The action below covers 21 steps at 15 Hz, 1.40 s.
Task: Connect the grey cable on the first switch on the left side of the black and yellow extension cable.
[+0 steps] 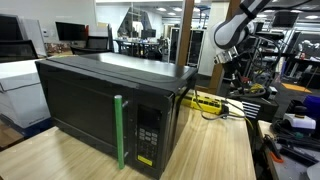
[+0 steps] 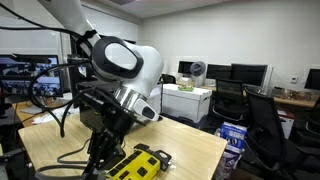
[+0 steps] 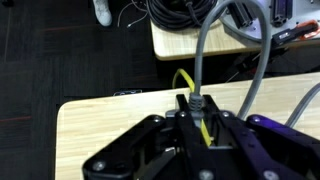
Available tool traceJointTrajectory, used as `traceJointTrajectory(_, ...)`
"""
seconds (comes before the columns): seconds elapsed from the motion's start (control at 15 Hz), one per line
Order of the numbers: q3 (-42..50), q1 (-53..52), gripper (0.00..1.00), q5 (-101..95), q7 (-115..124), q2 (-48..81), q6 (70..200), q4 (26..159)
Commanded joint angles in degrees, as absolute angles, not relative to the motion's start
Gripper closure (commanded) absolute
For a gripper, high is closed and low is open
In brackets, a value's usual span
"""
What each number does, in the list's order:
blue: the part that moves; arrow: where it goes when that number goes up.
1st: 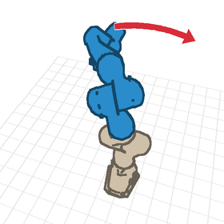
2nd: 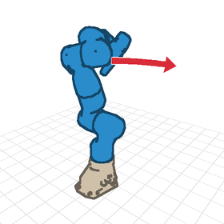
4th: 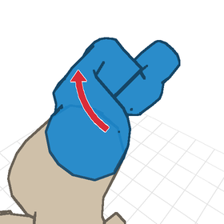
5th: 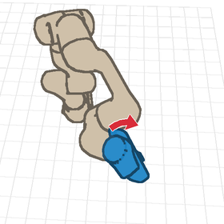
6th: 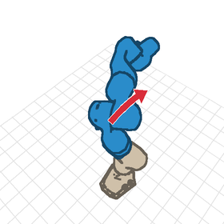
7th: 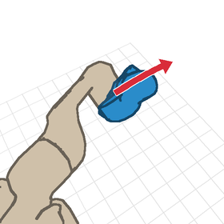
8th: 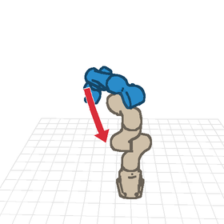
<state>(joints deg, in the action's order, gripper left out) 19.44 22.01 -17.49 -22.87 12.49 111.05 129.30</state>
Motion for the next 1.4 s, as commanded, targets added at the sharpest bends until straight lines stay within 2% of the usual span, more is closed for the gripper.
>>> traceJointTrajectory(0.0, 18.88, 21.89, 0.94, -20.47, -26.72, 15.92, 103.79, 123.88)
traceJointTrajectory(0.8, 14.42, 22.66, 0.94, -30.26, -46.72, 35.44, 86.28, 98.36)
traceJointTrajectory(1.33, 12.87, 21.39, 0.94, -32.54, -47.08, 42.19, 76.57, 92.28)
